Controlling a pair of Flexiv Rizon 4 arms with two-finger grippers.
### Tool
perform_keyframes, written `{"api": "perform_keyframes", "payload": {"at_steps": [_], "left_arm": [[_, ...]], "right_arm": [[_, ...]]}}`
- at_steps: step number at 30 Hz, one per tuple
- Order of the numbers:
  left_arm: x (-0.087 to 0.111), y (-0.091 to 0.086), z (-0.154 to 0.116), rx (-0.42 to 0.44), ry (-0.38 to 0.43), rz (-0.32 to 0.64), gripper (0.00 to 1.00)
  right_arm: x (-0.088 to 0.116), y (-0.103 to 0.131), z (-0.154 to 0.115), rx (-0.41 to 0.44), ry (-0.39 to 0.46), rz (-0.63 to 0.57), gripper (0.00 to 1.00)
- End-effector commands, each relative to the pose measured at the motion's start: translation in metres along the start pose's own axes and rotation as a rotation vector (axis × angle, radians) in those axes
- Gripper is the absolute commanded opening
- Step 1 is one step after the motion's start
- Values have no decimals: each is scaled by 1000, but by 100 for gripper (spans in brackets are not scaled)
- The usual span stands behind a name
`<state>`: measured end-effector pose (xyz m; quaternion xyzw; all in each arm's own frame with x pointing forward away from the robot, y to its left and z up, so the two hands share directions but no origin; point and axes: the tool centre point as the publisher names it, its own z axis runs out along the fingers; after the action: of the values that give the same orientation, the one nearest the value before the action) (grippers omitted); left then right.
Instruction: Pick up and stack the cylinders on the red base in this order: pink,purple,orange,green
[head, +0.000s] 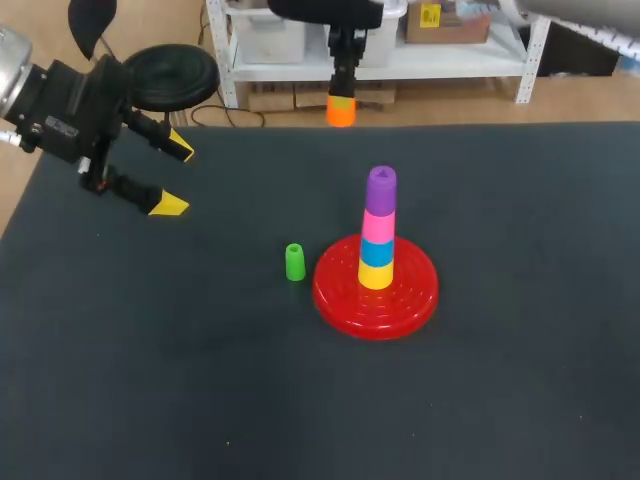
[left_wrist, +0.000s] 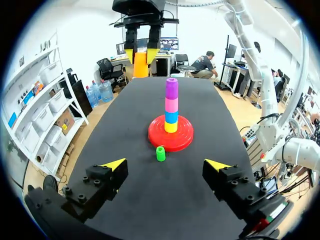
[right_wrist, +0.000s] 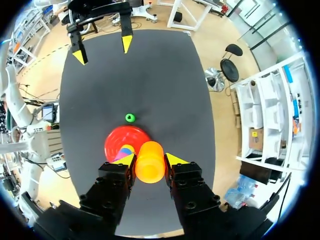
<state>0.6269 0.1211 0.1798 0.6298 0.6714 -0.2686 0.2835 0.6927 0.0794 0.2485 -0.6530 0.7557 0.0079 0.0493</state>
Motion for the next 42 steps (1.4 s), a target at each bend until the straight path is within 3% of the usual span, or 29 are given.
{"api": "perform_keyframes", "payload": {"at_steps": [1, 13, 26, 30, 42], "left_arm": [[0, -1, 0, -3, 0, 0, 100], [0, -1, 0, -3, 0, 0, 100], [0, -1, 0, -3, 0, 0, 100], [0, -1, 0, -3, 0, 0, 100], [0, -1, 0, -3, 0, 0, 100]], "right_arm": [[6, 2, -6, -33, 2, 10, 0], [37, 16, -9, -63, 52, 83, 0], [51, 37, -5, -42, 57, 104, 0], [56, 41, -3, 1, 62, 133, 0], [60, 49, 4, -6, 53, 147, 0]]}}
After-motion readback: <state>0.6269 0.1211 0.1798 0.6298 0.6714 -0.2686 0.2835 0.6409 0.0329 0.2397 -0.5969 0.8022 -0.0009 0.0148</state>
